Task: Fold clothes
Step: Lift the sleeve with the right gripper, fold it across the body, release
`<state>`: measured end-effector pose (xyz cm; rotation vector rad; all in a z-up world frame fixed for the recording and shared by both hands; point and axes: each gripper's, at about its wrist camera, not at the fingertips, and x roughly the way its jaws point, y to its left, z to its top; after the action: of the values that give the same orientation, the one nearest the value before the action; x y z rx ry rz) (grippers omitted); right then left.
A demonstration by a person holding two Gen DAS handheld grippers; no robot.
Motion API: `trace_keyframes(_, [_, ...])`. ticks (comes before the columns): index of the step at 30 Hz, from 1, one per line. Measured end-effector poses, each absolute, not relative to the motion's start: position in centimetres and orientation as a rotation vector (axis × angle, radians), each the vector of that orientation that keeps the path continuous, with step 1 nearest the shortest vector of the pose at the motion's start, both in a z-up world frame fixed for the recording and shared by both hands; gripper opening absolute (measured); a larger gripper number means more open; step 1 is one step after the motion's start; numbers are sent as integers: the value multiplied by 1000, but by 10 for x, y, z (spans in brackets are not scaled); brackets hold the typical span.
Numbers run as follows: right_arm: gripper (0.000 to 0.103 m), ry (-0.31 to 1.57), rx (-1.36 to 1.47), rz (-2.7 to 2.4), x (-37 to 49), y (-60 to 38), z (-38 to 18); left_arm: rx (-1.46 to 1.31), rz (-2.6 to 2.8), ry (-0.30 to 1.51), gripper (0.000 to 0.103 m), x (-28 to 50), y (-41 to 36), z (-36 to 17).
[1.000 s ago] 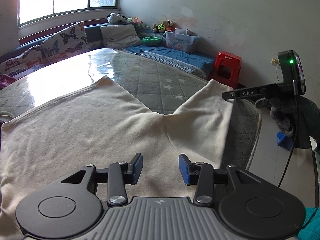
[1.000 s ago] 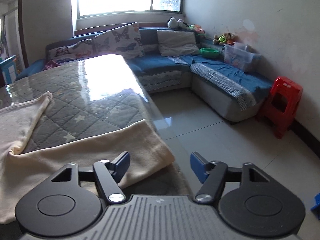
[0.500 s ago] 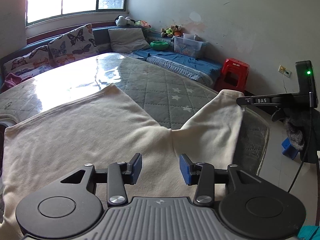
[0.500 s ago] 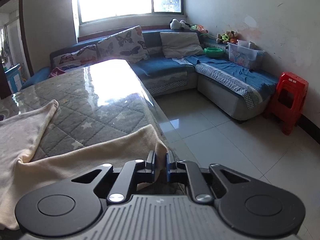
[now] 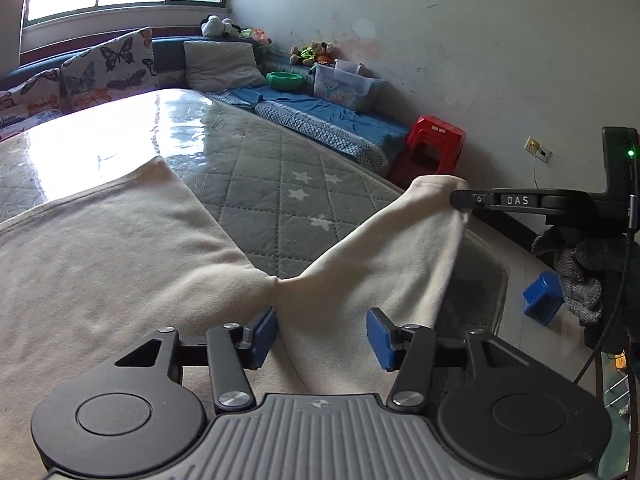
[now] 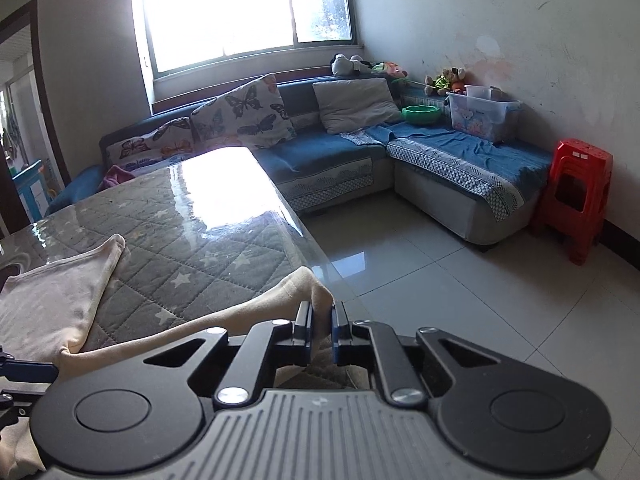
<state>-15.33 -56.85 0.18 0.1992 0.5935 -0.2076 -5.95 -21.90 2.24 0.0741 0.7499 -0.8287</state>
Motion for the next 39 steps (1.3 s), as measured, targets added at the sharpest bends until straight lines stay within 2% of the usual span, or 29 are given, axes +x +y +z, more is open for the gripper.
trace_keyframes(7, [7, 555, 183, -170, -155, -562, 24, 20, -790, 712, 54, -65, -186, 40])
trace_keyframes(12, [7, 501, 122, -105, -157, -537, 61, 13, -709, 700, 54, -70, -151, 44])
trace_keyframes(25, [7, 415, -91, 168, -145, -414, 128, -67, -565, 674, 54, -98, -71, 38])
trace_keyframes(31, [7, 449, -182, 357, -138, -332, 126, -109, -514, 655, 54, -111, -42, 37])
trace_keyframes(39, [7, 554, -264, 562, -131, -254, 90, -147, -479, 653, 54, -126, -23, 31])
